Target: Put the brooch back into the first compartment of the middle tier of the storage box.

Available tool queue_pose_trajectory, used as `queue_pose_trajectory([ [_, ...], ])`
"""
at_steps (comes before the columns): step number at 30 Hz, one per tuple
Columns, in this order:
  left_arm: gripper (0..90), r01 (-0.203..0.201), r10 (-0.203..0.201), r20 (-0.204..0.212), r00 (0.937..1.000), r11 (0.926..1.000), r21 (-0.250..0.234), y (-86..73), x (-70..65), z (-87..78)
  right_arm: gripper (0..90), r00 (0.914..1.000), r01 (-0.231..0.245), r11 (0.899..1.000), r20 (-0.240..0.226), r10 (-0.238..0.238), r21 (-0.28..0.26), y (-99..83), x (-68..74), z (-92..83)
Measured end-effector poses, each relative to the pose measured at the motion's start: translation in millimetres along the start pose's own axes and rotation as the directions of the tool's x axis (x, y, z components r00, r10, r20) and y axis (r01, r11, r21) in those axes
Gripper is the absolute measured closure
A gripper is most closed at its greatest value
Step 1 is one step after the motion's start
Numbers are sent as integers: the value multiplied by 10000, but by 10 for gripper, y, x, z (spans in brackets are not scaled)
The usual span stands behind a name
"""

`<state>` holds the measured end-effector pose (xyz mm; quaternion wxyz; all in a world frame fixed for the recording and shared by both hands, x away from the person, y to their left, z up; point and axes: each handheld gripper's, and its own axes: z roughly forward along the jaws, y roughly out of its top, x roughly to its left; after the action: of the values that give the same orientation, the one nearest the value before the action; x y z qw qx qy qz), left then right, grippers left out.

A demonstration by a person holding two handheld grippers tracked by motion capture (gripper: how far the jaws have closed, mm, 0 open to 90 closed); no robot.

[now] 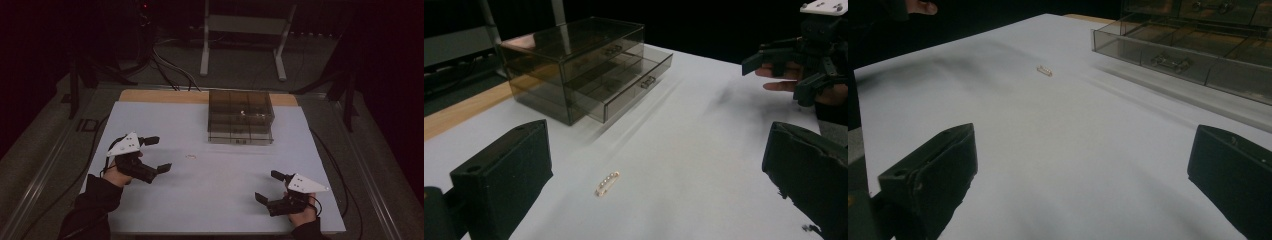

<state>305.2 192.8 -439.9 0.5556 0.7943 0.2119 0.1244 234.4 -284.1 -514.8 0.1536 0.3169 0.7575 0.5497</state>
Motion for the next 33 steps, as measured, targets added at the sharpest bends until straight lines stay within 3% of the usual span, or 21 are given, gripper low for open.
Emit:
queue_pose_trajectory([
  [20, 3, -111, 95, 544, 9985, 9995, 294, 92, 114, 397, 0, 10000, -21, 10000, -93, 22, 23, 1, 5, 10],
  [33, 3, 94, -140, 763, 9970, 9981, 602, -2, 218, 699, 0, 9999, -16, 10000, -169, 16, -12, 1, 6, 1],
])
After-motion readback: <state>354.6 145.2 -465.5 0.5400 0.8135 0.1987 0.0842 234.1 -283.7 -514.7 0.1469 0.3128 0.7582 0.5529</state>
